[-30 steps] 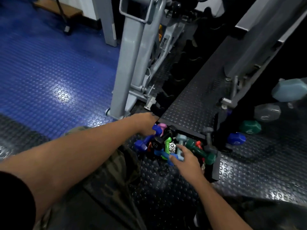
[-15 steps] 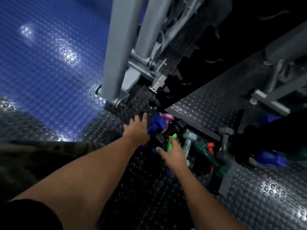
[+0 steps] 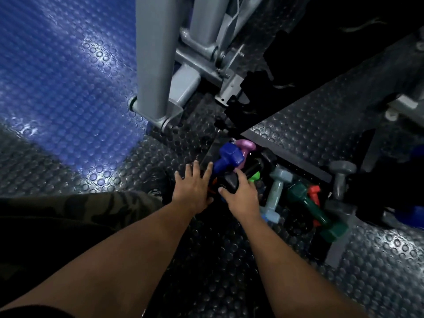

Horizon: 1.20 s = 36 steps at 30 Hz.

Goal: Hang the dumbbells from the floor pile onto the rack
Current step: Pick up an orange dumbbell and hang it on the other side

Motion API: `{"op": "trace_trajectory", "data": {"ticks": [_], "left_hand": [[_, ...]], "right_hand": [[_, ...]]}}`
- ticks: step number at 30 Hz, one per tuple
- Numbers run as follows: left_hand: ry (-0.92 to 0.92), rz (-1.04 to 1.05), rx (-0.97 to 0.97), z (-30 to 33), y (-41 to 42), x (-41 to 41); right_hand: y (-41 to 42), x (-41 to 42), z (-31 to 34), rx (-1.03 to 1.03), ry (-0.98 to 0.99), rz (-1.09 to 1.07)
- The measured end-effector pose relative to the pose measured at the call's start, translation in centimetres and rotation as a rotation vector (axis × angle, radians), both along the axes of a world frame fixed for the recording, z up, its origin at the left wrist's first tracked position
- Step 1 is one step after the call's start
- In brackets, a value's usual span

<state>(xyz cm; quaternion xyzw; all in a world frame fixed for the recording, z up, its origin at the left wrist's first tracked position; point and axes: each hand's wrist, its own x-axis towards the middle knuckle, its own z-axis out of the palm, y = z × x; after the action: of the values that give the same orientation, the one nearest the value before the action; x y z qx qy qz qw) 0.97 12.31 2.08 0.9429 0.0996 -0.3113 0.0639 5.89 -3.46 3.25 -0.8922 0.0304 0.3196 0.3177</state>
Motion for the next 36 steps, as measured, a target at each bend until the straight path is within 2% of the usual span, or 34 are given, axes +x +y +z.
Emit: {"op": "trace_trajectory", "data": {"ticks": [10,20,23,27,30,36], "left_hand": [[0.051,0.027,0.035,0.1,-0.3,0.7],[0.061,0.072,-0.02,1.4,0.0,1.0],[0.061,0.084,-0.024,1.7,-0.1,1.0],[0.059,0.085,-0.022,1.7,0.0,1.2],[0.075,0.097,-0.012,1.7,-0.1,1.4],[0.09,0.175,-0.101,1.7,0.8,1.6]], "right_hand": [[-1.5,1.4,0.5,0.073,0.069,-0.005],[-7.4,4.8,3.2,0.046,0.225,0.254],[-8.1,3.7,2.6,-0.035,0.204,0.305],[-10.0,1.8,1.8,-0.212,0.081,0.399],[-10.8,2.0,1.8,-0.262,0.053,0.462],[-10.3,0.9,1.0,-0.206,0.107,0.328]]}}
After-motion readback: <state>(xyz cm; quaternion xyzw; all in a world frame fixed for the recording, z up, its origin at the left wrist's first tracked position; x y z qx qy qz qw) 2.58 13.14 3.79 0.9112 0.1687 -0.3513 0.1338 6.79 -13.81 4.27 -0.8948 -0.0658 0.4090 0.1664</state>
